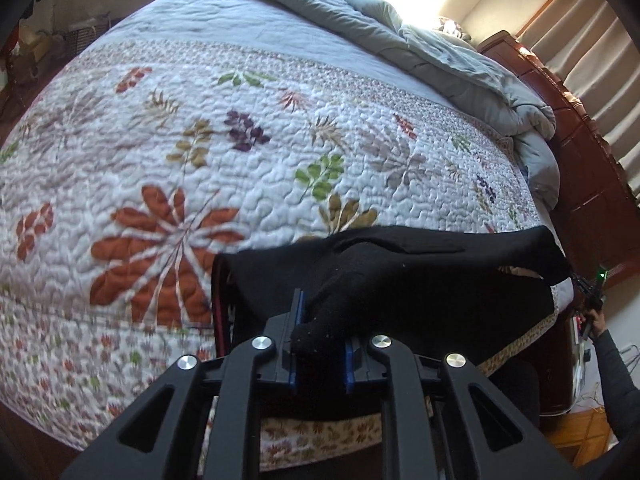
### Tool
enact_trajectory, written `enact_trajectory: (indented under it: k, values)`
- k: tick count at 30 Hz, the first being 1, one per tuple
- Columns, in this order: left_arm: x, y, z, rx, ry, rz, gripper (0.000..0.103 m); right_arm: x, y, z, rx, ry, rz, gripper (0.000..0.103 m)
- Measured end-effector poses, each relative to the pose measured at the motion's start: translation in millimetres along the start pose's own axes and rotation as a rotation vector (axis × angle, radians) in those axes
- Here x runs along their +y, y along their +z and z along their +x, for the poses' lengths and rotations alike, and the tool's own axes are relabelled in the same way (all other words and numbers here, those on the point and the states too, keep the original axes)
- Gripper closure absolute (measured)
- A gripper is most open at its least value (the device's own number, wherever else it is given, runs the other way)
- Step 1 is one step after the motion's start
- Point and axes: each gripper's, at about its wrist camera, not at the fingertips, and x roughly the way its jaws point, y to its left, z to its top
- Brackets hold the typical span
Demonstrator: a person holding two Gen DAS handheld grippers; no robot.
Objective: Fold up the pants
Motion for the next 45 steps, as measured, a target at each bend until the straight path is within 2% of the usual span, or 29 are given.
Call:
enact_trajectory:
  k: [3,5,7,8,10,11,12,13,15,17,19,21,23,25,27,31,34,35,37,39,41,42,43,44,45]
  values:
    - [7,-20,10,0.032,0.016,0.002,0.085,4,-21,-5,0.003,-0.048,-0.004,0.091]
    - [11,-35,22,0.070,0.035,0.010,0.083,4,-33,-7,0.012,-0.070,0.011,0.085]
    - [16,-48,33,0.103,0.055,0.003,0.078,2,-48,-3,0.056,-0.076,0.050,0.081]
    - [18,-56,40,0.115,0.069,-0.005,0.075,2,-55,-3,0.071,-0.075,0.060,0.075]
    - [20,-65,43,0.111,0.094,-0.026,0.064,2,-71,-4,0.113,-0.054,0.112,0.068]
    - [23,-69,42,0.104,0.113,-0.045,0.046,0,-78,-5,0.131,-0.025,0.156,0.066]
    - [27,-74,40,0.094,0.132,-0.070,0.033,-2,-85,-7,0.145,0.006,0.207,0.060]
    - [30,-77,38,0.088,0.147,-0.087,0.030,-3,-90,-9,0.157,0.030,0.246,0.055]
    - [40,-89,32,0.094,0.156,-0.126,0.029,-9,-100,-15,0.165,0.118,0.369,0.053]
    - [46,-101,26,0.099,0.171,-0.150,0.029,-18,-113,-25,0.146,0.240,0.538,0.053]
    - [55,-112,16,0.079,0.172,-0.199,0.028,-27,-126,-30,0.113,0.400,0.735,0.051]
    - [66,-124,0,0.021,0.127,-0.303,0.028,-31,-134,-31,0.062,0.511,0.881,0.051]
    - [70,-133,-13,-0.050,0.077,-0.390,0.028,-35,-136,-26,0.031,0.579,0.987,0.050]
    - [65,-135,-22,-0.102,0.026,-0.429,0.025,-36,-135,-16,0.013,0.636,1.087,0.042]
    - [54,-133,-25,-0.131,-0.043,-0.439,0.021,-35,-129,-6,0.012,0.629,1.134,0.041]
    - [38,-120,-10,-0.127,-0.161,-0.482,0.020,-35,-121,10,0.015,0.600,1.163,0.044]
    - [38,-113,6,-0.081,-0.125,-0.518,0.020,-31,-119,20,0.030,0.579,1.180,0.058]
    - [39,-110,13,-0.064,-0.114,-0.526,0.020,-29,-118,22,0.036,0.577,1.182,0.059]
    - [39,-109,21,-0.038,-0.083,-0.533,0.020,-28,-118,25,0.042,0.574,1.177,0.059]
    - [38,-106,23,-0.046,-0.062,-0.523,0.027,-28,-114,26,0.039,0.572,1.168,0.059]
    - [35,-98,26,-0.052,-0.047,-0.506,0.071,-29,-117,26,0.039,0.574,1.169,0.059]
    - [33,-94,25,-0.058,-0.040,-0.499,0.076,-28,-113,26,0.041,0.567,1.161,0.060]
    - [32,-91,24,-0.062,-0.039,-0.491,0.085,-33,-111,29,0.041,0.561,1.148,0.077]
    - [30,-86,24,-0.064,-0.039,-0.488,0.088,-32,-102,31,0.044,0.557,1.125,0.091]
    - [30,-82,25,-0.066,-0.039,-0.493,0.090,-30,-90,30,0.044,0.535,1.092,0.098]
